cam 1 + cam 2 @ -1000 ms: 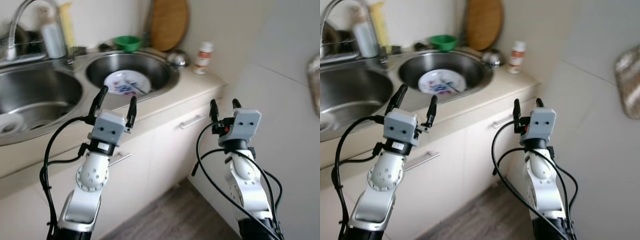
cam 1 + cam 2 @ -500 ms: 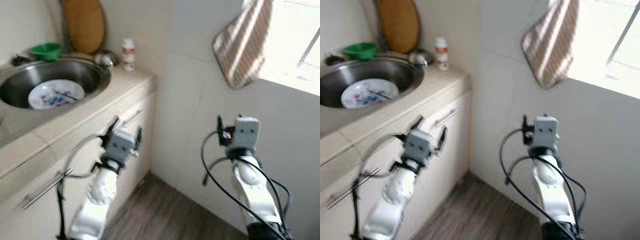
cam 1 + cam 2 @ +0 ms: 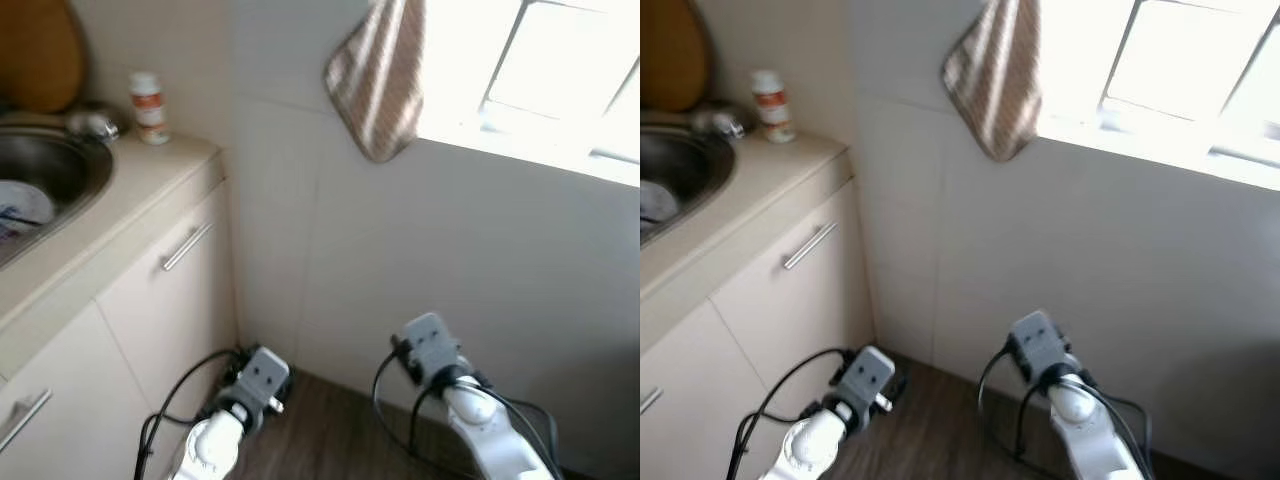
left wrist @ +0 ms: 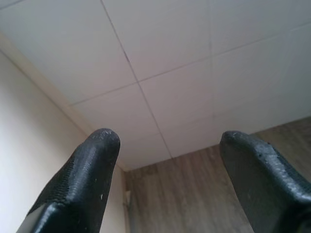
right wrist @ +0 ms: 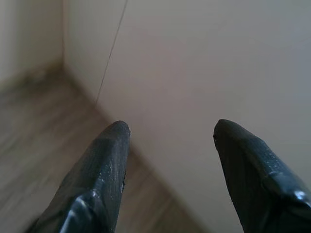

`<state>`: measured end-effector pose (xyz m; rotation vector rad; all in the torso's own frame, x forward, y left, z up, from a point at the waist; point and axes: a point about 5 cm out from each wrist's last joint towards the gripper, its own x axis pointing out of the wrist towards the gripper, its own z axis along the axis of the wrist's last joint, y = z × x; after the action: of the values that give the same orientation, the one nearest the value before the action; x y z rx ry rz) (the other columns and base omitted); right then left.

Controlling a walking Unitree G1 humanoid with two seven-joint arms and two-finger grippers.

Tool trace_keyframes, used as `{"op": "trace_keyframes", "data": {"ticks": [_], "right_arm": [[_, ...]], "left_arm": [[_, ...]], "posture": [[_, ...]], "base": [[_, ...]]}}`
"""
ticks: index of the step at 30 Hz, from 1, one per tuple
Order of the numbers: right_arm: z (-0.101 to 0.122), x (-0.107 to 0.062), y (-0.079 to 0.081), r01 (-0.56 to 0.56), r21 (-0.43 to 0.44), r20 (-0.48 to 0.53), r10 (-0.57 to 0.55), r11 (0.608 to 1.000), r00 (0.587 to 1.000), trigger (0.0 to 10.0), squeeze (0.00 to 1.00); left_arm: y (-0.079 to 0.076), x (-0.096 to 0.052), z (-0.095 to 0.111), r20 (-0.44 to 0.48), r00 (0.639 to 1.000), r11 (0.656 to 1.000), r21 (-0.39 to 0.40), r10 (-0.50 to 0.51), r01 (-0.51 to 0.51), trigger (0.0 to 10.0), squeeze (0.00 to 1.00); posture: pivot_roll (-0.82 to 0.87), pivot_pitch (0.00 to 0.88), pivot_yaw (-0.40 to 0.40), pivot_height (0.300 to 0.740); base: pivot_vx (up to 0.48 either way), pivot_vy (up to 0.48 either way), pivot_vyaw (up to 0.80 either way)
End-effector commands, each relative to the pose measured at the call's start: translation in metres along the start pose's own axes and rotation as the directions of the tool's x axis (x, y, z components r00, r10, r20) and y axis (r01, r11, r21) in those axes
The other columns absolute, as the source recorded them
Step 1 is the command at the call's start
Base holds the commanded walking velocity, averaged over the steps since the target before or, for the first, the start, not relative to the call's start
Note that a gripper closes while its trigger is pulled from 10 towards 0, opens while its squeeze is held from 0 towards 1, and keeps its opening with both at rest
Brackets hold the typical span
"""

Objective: Kitchen organization

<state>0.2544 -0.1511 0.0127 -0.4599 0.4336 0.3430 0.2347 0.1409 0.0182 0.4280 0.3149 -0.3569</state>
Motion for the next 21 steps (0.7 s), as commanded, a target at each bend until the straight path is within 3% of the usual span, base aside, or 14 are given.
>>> {"op": "trace_keyframes", "data": {"ticks": [1, 12, 16, 21], "right_arm": [[0.0017, 0.0018, -0.0112, 0.021, -0.011, -0.009, -0.021, 1.0, 1.0, 10.0, 0.0], [0.0051, 0.0091, -0.0126, -0.003, 0.016, 0.011, 0.002, 1.0, 1.0, 10.0, 0.0], [0.0108, 0.0096, -0.0127, -0.008, 0.045, 0.067, 0.005, 0.999, 0.998, 10.0, 0.0], [0.0105, 0.0106, -0.0092, -0.014, 0.029, 0.066, 0.012, 0.999, 0.998, 10.0, 0.0]], "left_arm": [[-0.0018, 0.0052, 0.0059, 0.01, 1.0, 1.0, -0.004, -0.005, 0.006, 10.0, 0.0], [-0.0014, 0.0107, 0.0026, 0.006, 1.0, 1.0, -0.003, 0.003, -0.003, 10.0, 0.0], [-0.001, 0.0114, 0.0021, 0.007, 1.0, 1.0, -0.001, 0.002, -0.002, 10.0, 0.0], [-0.0015, 0.0129, 0.0002, 0.002, 1.0, 1.0, 0.001, -0.009, 0.009, 10.0, 0.0]], "posture": [[0.05, 0.0, -0.059, 0.74], [0.05, 0.0, -0.054, 0.74], [0.04, 0.0, -0.047, 0.74], [0.03, 0.0, -0.031, 0.74]], "base": [[0.0, 0.0, -0.79], [0.0, 0.0, -0.79], [0.0, 0.0, -0.79], [0.0, 0.0, 0.0]]}}
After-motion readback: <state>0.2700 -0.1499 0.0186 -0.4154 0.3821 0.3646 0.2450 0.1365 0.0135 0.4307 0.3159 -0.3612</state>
